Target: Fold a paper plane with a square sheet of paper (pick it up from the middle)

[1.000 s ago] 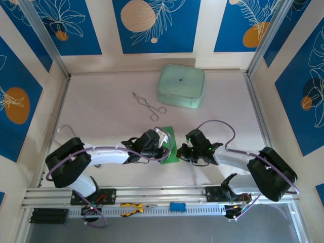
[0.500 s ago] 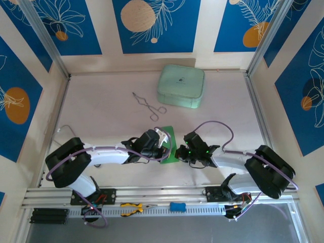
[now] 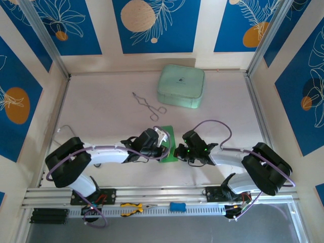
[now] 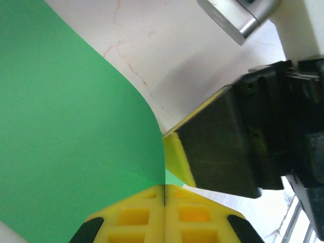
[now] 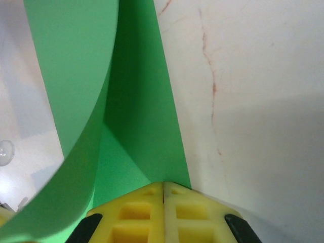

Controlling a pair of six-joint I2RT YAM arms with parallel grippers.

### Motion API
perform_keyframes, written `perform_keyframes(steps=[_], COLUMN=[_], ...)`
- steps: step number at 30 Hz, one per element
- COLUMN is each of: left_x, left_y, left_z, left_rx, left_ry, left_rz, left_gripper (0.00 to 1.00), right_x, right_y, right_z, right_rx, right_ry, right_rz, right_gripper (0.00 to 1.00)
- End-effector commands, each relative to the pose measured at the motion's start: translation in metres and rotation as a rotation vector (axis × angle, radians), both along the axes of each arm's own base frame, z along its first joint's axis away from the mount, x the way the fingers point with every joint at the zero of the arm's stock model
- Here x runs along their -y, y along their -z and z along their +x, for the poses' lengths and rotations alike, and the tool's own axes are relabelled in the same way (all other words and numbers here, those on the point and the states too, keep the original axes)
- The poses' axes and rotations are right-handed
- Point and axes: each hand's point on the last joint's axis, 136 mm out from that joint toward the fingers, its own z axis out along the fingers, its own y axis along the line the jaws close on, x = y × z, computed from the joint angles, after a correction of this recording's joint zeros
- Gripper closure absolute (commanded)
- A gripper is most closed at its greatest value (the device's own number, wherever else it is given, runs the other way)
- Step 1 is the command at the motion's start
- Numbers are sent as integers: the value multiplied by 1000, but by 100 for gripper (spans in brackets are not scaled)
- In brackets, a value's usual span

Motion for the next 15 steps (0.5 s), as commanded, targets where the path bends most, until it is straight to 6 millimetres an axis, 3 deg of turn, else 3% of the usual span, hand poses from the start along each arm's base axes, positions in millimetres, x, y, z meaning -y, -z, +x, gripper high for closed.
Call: perform_keyframes(steps=[1,15], left_x=[-4,-16], left_y=[4,22], left_z=[7,23], left_rx=[-18,14], left_ry=[4,-5], left_rz=[14,129], left_gripper=[100,100], right_x=[21,21], right_y=[19,16], right_z=[-16,-14], right_rx=[-81,-87], right_ry=[-8,-23], right_rz=[-97,-78], right_gripper=[100,100])
